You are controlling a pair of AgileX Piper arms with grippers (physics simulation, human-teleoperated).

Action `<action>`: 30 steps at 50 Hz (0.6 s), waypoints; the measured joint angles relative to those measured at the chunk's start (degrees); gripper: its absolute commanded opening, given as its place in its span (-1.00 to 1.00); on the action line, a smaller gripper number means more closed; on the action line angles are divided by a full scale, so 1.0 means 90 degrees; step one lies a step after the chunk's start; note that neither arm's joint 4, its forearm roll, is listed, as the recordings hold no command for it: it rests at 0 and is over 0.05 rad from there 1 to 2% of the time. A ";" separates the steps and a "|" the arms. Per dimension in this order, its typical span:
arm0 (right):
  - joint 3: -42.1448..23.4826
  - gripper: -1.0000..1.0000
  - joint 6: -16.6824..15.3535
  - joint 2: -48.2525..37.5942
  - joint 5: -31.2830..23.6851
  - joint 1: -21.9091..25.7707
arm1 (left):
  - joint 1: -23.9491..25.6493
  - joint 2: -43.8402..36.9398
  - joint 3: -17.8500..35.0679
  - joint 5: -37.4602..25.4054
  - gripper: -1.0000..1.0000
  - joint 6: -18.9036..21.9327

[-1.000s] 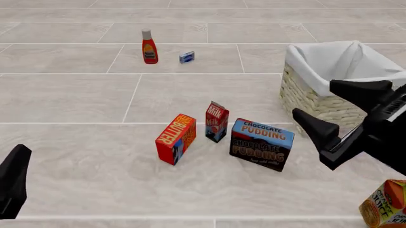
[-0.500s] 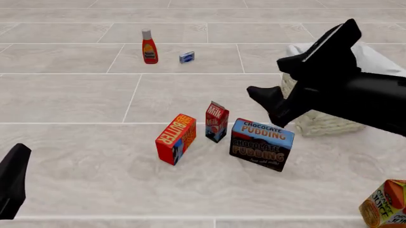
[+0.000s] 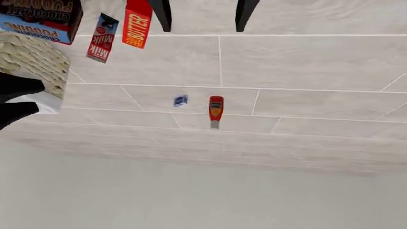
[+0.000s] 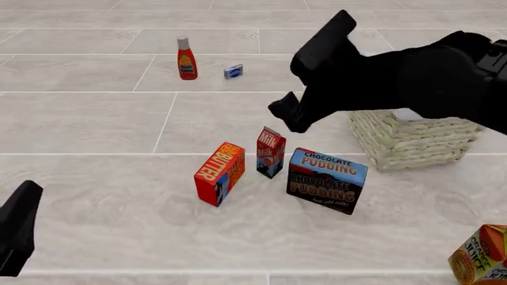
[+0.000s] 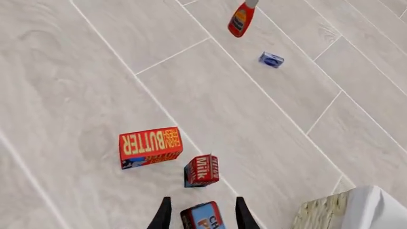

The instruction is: Pick the milk and place it in the basket.

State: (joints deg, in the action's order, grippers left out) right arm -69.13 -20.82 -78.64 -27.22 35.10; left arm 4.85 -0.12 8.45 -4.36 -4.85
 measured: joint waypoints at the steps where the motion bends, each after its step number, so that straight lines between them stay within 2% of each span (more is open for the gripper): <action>1: -0.0086 1.00 -0.0002 -0.0068 -0.0058 -0.0008 | 0.0014 -0.0001 -0.0003 0.0002 1.00 -0.0008; 16: -0.1141 1.00 -0.0110 -0.1107 -0.0579 -0.0147 | 0.0153 -0.0006 -0.0050 0.0012 1.00 -0.0092; 30: -0.1854 1.00 0.0042 -0.2022 -0.0706 -0.0175 | 0.0206 -0.0013 -0.0098 0.0050 1.00 -0.0124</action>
State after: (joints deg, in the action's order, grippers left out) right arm -85.82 -20.44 -96.84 -33.57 33.53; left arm 6.71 -0.23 7.57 -3.91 -5.97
